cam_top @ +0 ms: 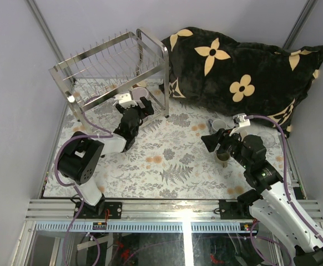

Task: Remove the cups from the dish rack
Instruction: Unload the cup from the dish rack.

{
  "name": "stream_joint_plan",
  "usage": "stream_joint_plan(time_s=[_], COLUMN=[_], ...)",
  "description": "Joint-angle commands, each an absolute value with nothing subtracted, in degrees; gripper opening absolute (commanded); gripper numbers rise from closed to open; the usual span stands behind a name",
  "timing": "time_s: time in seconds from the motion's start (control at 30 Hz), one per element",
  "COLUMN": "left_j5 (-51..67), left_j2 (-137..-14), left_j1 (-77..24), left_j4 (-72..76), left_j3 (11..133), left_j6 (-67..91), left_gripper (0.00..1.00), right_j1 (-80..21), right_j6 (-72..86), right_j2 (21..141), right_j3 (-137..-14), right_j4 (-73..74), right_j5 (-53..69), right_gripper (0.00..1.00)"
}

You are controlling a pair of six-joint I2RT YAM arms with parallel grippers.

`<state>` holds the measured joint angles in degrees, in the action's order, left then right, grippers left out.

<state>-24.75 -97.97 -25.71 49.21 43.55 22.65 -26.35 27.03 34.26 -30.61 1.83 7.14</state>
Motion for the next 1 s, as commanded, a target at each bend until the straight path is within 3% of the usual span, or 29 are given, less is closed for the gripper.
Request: stream_joint_plan(time_s=[0.0, 0.33, 0.97], left_j5=[-31.67, -40.11, -33.35], left_j2=[-98.79, -102.1, -106.81], left_j1=[-25.11, -24.42, -21.09], left_j4=[50.1, 49.86, 57.36], left_j3=[45.18, 45.85, 45.1], left_j6=[21.55, 19.95, 20.8], left_gripper=[0.94, 0.95, 0.95], right_j1=[-26.41, -26.42, -26.38], right_j6=[27.09, 27.16, 27.25], right_j2=[33.72, 33.8, 34.12], right_j3=[-30.89, -30.76, -30.63], right_j4=[-0.26, -0.34, -0.68], right_j5=[6.93, 6.73, 6.65], right_gripper=[0.64, 0.64, 0.64])
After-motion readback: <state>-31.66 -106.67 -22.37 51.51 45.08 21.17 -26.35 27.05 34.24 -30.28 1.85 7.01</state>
